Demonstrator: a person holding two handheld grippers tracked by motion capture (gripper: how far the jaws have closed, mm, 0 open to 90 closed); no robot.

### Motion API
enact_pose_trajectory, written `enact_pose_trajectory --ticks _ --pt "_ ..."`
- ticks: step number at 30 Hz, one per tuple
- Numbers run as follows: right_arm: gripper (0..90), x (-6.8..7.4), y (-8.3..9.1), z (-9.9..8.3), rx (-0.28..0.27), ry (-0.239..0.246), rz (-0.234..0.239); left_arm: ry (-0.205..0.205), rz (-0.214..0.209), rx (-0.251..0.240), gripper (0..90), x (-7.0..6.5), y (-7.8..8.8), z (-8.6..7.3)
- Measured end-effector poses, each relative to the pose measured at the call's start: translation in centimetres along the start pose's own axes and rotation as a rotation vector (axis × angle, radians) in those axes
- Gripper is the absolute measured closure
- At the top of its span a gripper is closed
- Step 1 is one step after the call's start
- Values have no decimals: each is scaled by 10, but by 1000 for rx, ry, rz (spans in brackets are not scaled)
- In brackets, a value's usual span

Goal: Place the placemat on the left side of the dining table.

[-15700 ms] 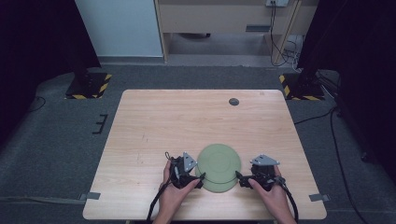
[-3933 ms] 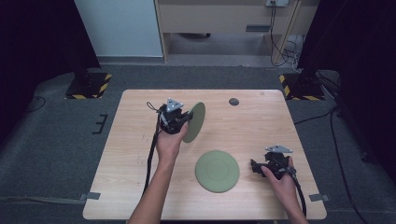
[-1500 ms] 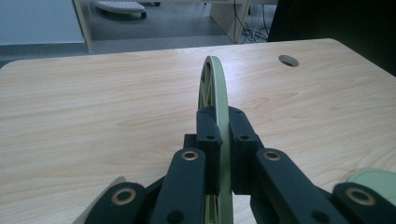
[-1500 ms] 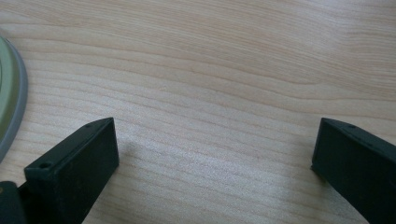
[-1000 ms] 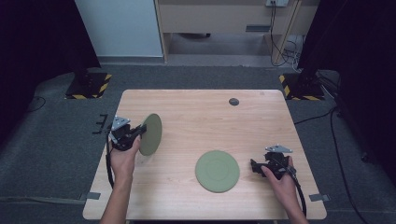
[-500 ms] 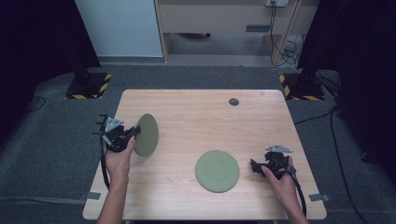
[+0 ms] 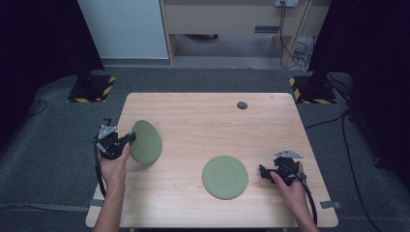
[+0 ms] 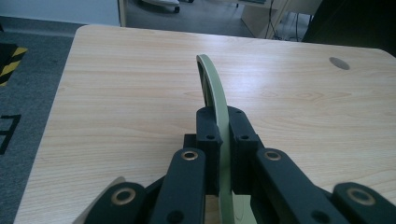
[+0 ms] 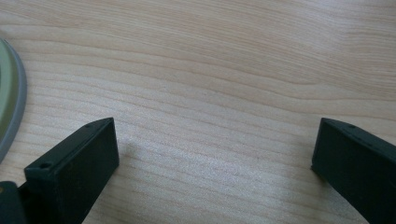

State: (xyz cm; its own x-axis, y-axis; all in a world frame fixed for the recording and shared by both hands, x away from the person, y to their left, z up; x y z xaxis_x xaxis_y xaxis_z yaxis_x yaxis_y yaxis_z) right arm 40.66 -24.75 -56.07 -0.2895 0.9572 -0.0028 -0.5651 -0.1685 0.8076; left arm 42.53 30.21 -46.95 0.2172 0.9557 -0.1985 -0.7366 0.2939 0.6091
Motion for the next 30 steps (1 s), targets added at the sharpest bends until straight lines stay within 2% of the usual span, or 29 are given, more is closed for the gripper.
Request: enact_pose_trajectory --ticks 8,11,18,27,30 --pt "9 1 0 0 1 -9 -5 6 5 34 852 14 -12 -6" --pt "9 1 0 0 1 -11 -5 17 6 59 852 20 -20 -9" --pt "9 1 0 0 1 -10 -7 43 11 71 852 31 -28 -11" --pt "8 1 0 0 0 -8 -7 23 57 125 849 39 -37 -15" --pt "8 1 0 0 0 -9 -7 35 60 133 846 40 -37 -16"
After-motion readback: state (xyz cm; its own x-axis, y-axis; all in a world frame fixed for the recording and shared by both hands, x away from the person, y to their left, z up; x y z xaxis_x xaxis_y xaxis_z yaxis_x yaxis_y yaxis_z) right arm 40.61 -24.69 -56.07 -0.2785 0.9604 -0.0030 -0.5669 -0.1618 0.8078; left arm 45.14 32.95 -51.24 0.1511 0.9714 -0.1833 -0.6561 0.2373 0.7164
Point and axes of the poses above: each handheld gripper's, and its own axes: y roughly backward along the jaws, z roughly out of its top, x roughly to its left, the point moved 3 cm from there along -y, roughly forward along the jaws, and after that the axes turned 9 degrees about x, right-handed, at the moved point
